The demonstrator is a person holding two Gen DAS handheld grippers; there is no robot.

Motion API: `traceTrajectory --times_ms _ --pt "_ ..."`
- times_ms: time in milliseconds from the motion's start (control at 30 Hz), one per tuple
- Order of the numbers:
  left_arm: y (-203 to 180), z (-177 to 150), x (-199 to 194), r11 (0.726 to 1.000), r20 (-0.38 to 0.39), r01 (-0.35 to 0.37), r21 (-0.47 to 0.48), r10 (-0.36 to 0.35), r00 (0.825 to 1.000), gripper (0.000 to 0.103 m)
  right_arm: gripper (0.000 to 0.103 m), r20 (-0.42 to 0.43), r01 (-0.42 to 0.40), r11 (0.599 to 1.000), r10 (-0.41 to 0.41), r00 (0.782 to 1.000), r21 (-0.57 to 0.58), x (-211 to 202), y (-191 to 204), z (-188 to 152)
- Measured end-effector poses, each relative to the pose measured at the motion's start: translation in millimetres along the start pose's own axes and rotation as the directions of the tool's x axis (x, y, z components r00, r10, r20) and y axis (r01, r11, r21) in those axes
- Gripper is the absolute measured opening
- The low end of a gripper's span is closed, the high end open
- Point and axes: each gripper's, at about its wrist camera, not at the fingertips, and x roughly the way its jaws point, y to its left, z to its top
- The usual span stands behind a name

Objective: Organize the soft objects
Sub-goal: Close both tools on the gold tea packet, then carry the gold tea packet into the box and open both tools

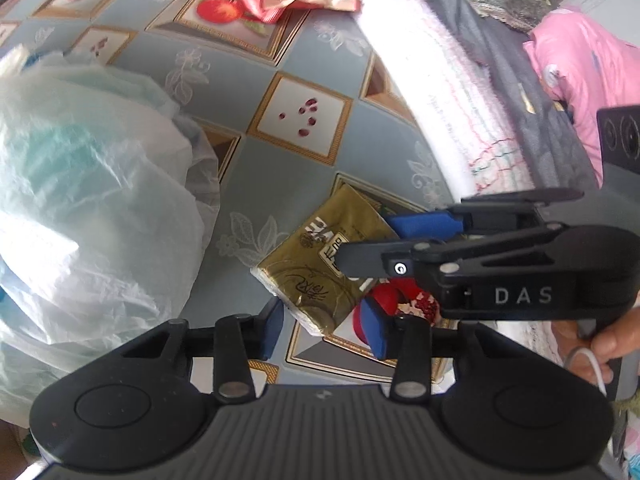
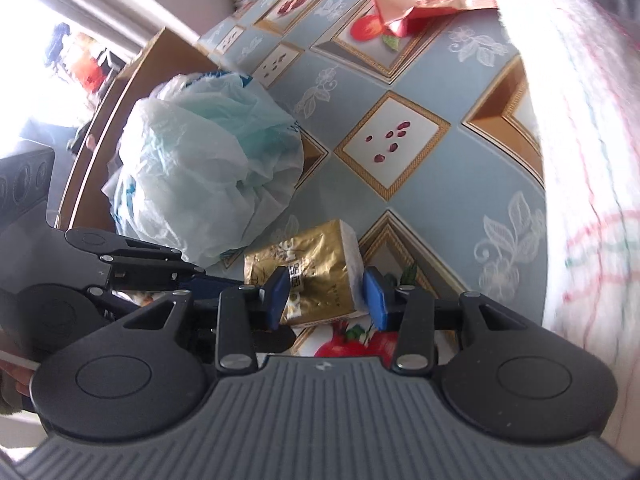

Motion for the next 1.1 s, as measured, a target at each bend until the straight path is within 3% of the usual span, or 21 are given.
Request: traceTrajectory --times_ms 300,567,800,1100 --pt "-8.8 -9.4 -39.7 0.997 0.039 0.028 0.071 -0.031 0.999 0.043 0.040 0.088 0.034 0.995 -0.042 0.995 0.091 -37.5 30.9 -21.1" --pt "11.9 -39.7 -94.4 0.994 0.054 0.048 0.101 -0.054 0.997 0.043 0.040 0.129 0.049 0.989 -0.067 0.989 0.136 -53.0 100.5 -41.1" --pt "66.7 -77.0 -164.9 0.998 0.078 0.012 0.056 -0.016 0.997 0.043 0.040 0.120 -0.019 0.993 0.005 0.993 0.118 -35.5 190.6 -37.1" --pt "169.4 -114.2 -237.1 0.993 0.134 -0.049 -0.110 0.064 0.989 0.043 0.039 0.068 -0.084 0.995 0.088 0.994 -0.050 26.3 316.4 -4.2"
